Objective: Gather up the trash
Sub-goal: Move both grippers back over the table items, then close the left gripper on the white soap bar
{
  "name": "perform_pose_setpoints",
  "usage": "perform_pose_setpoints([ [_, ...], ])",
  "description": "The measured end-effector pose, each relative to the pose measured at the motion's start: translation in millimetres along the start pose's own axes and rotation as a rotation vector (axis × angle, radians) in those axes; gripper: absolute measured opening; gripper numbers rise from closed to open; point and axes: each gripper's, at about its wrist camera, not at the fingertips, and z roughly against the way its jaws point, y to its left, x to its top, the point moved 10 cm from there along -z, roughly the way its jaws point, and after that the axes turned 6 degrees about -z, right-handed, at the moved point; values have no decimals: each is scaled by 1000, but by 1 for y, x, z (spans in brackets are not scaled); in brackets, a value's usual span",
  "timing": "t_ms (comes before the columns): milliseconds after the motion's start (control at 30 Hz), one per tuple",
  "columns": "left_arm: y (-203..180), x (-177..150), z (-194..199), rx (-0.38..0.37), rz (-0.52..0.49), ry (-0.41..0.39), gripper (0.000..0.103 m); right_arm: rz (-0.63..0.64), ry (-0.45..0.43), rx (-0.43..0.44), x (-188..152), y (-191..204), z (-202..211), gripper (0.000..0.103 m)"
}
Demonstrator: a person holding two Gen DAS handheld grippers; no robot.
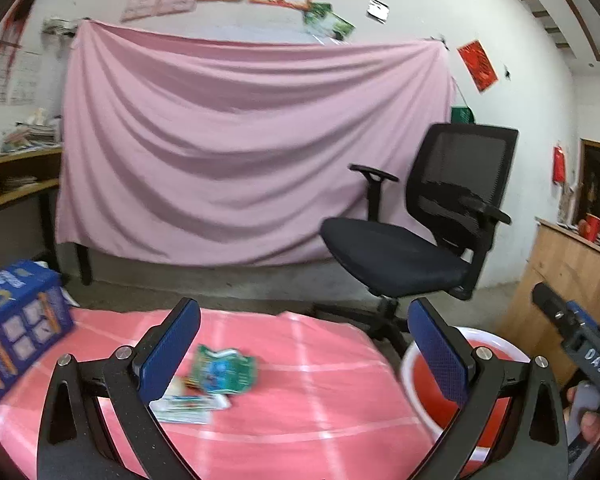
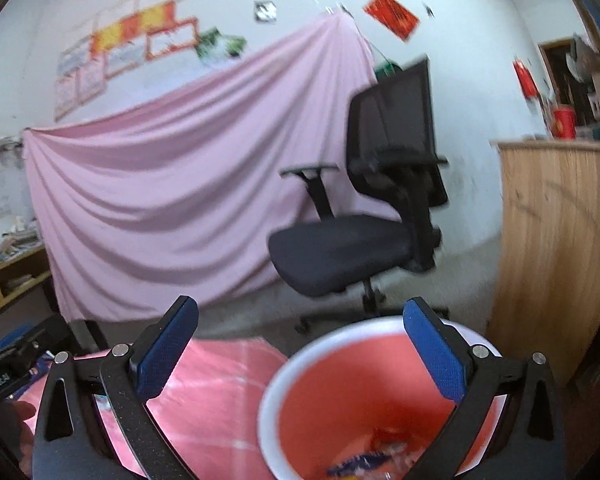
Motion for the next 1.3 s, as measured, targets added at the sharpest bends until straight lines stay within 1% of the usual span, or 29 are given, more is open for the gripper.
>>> perform_pose_setpoints([
  [67, 14, 1, 8, 22, -1, -18, 102, 20, -61, 45, 7, 19, 8, 103],
  [200, 48, 3, 29, 95, -17, -64, 102, 65, -153, 121, 15, 56, 22, 103],
  [300, 74, 2, 46, 139, -21, -95, 102, 105, -195, 180, 13, 86, 28, 103],
  [433, 101, -3, 58, 190, -19, -116, 102, 158, -204, 246, 1, 120, 30, 103],
  [567, 128, -14, 69, 238, -30, -114, 102, 183, -169, 295, -13, 144, 22, 103],
  [633, 140, -21, 73, 257, -35, -106, 102, 192, -150, 304, -20, 151, 16, 103],
  [767, 157, -40, 67, 264, -32, -51, 102, 206, -91, 321, -33, 161, 3, 103],
  [833, 161, -49, 61, 249, -31, -8, 102, 212, -58, 326, -43, 164, 0, 103],
  [900, 163, -61, 51, 223, -32, 60, 102, 219, -11, 322, -52, 166, -8, 103],
  [1133, 157, -86, 17, 182, -66, 210, 101, 236, 135, 299, -80, 165, -30, 103],
  [1200, 155, -98, 2, 153, -71, 285, 101, 241, 182, 288, -89, 166, -38, 103],
  [1267, 155, -105, -10, 130, -67, 335, 100, 237, 243, 296, -97, 170, -50, 103],
  [1300, 155, -108, -17, 113, -61, 363, 95, 234, 274, 304, -101, 172, -55, 103],
])
